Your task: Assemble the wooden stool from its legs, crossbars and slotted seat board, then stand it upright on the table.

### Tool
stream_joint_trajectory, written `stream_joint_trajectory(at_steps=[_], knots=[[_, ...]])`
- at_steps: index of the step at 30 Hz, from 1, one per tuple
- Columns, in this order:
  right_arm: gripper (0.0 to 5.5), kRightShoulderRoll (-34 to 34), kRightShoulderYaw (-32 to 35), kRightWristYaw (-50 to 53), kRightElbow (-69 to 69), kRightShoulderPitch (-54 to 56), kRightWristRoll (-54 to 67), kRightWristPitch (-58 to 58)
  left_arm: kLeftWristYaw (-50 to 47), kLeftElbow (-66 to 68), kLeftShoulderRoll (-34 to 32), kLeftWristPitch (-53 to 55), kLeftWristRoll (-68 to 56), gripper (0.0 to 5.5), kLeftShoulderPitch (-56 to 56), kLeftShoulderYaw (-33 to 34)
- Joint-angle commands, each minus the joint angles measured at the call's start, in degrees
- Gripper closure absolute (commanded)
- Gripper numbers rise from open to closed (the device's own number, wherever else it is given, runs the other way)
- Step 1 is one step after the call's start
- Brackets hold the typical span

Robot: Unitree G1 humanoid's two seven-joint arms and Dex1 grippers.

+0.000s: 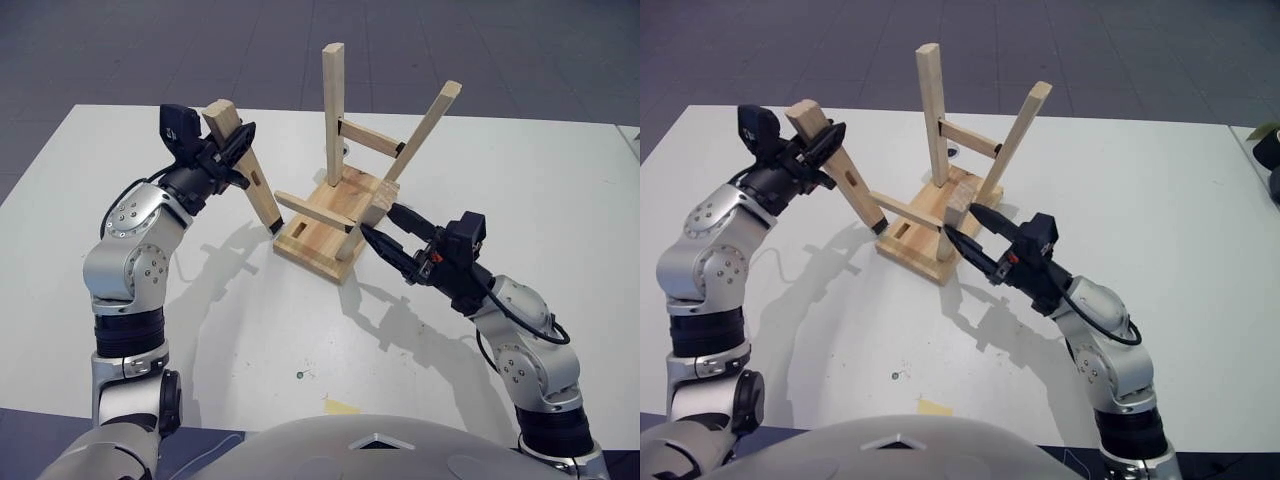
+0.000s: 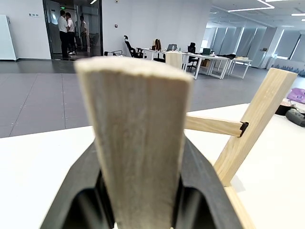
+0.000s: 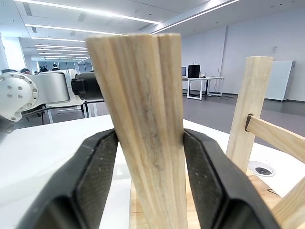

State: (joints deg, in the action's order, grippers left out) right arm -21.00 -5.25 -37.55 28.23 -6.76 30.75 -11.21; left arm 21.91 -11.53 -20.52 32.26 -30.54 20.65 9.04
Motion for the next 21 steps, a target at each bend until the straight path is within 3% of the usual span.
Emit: stream_joint_trajectory(at_steps=[1, 6, 21], knots=[[3.31, -0.8, -2.6, 0.6, -3.9, -3.2, -3.4, -2.4, 0.9, -2.0, 0.3, -1.5, 3.1, 4.46, -0.5, -4.2], [3.31, -0.8, -4.0, 0.9, -4.6, -2.9, -4.0, -1.4, 3.3, -4.8, -1.1, -3.4, 7.1, 4.46, -3.7, -9.1], [3.32, -1.2, -5.1, 0.4, -6.6, -3.3, -4.4, 0.6, 8.3, -3.5, -4.4, -6.7, 9.4, 4.46, -7.0, -9.8]])
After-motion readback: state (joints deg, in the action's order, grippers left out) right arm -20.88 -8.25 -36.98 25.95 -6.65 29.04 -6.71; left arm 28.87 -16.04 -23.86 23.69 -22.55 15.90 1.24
